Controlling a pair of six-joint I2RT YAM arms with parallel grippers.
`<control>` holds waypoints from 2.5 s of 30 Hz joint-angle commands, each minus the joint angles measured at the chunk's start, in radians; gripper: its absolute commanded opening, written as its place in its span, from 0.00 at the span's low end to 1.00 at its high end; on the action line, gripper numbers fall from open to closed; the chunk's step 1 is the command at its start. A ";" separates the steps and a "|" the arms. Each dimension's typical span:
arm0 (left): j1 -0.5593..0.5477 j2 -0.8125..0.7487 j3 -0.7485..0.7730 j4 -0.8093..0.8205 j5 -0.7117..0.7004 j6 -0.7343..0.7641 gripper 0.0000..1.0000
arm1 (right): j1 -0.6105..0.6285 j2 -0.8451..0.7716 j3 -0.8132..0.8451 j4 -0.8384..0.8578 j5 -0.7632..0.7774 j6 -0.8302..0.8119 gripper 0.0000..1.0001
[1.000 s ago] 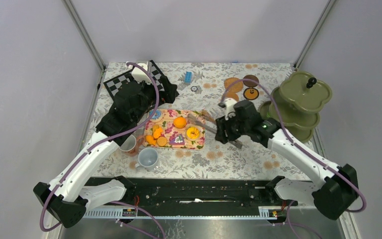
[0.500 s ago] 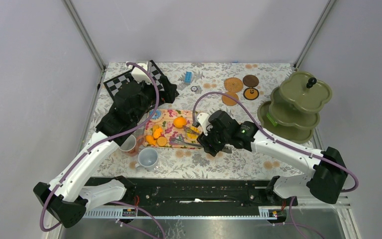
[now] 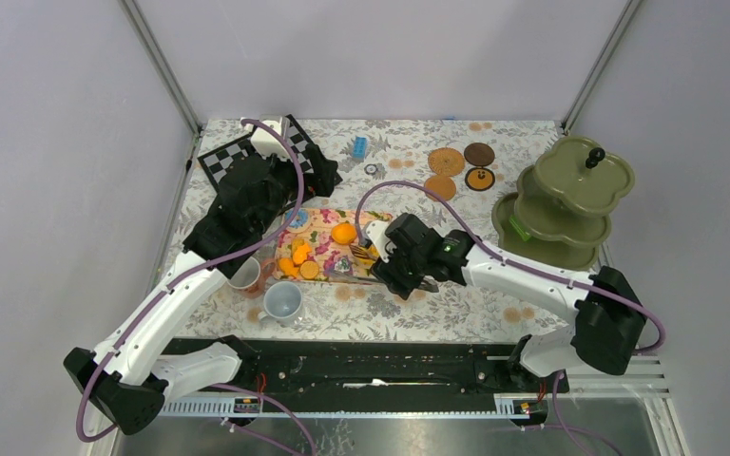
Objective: Serve the afternoon tea
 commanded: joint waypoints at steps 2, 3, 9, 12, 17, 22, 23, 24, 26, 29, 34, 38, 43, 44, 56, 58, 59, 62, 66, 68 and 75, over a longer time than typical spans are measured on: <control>0.005 -0.001 0.012 0.028 -0.009 0.009 0.99 | 0.010 0.045 0.061 0.016 0.040 -0.001 0.60; 0.005 -0.001 0.012 0.027 -0.008 0.009 0.99 | 0.010 0.052 0.064 0.017 0.039 0.000 0.60; 0.005 0.001 0.012 0.027 -0.007 0.009 0.99 | 0.011 0.074 0.077 0.022 0.041 0.006 0.57; 0.005 0.000 0.012 0.028 -0.006 0.007 0.99 | 0.012 0.074 0.077 0.022 0.040 0.005 0.56; 0.005 0.000 0.012 0.027 -0.002 0.006 0.99 | 0.019 0.091 0.084 0.022 0.044 0.004 0.55; 0.005 0.002 0.013 0.027 -0.001 0.006 0.99 | 0.027 0.114 0.098 0.021 0.056 0.005 0.54; 0.005 0.002 0.013 0.027 -0.001 0.006 0.99 | 0.028 0.116 0.099 0.021 0.055 0.005 0.53; 0.006 0.003 0.012 0.027 -0.001 0.006 0.99 | 0.029 0.118 0.101 0.022 0.056 0.006 0.52; 0.005 0.002 0.013 0.027 -0.001 0.006 0.99 | 0.032 0.118 0.105 0.023 0.055 0.008 0.50; 0.005 0.003 0.013 0.028 0.001 0.006 0.99 | 0.035 0.109 0.103 0.025 0.081 0.014 0.47; 0.005 0.005 0.013 0.027 0.004 0.004 0.99 | 0.038 0.073 0.085 0.043 0.082 0.028 0.40; 0.005 0.006 0.013 0.027 0.006 0.004 0.99 | 0.038 0.032 0.065 0.063 0.087 0.044 0.37; 0.005 0.009 0.013 0.028 0.009 0.003 0.99 | 0.038 -0.059 0.029 0.117 0.108 0.079 0.35; 0.006 0.009 0.013 0.028 0.009 0.003 0.99 | 0.039 -0.081 0.017 0.131 0.120 0.088 0.35; 0.005 0.006 0.013 0.027 0.014 0.001 0.99 | -0.013 -0.269 -0.120 0.110 0.831 0.513 0.33; 0.005 0.007 0.013 0.026 0.013 0.001 0.99 | -0.056 -0.274 -0.127 0.002 0.883 0.659 0.33; 0.006 0.008 0.014 0.026 0.013 0.000 0.99 | -0.080 -0.278 -0.136 -0.047 0.895 0.731 0.32; 0.005 0.011 0.013 0.026 0.020 -0.002 0.99 | -0.129 -0.301 -0.182 -0.156 0.891 0.889 0.32; 0.005 0.014 0.017 0.024 0.024 -0.004 0.99 | -0.141 -0.318 -0.227 -0.248 0.894 1.052 0.33; 0.005 0.013 0.016 0.024 0.027 -0.005 0.99 | -0.160 -0.328 -0.249 -0.265 0.898 1.103 0.33; 0.006 0.020 0.017 0.024 0.024 -0.005 0.99 | -0.269 -0.385 -0.329 -0.245 0.903 1.215 0.33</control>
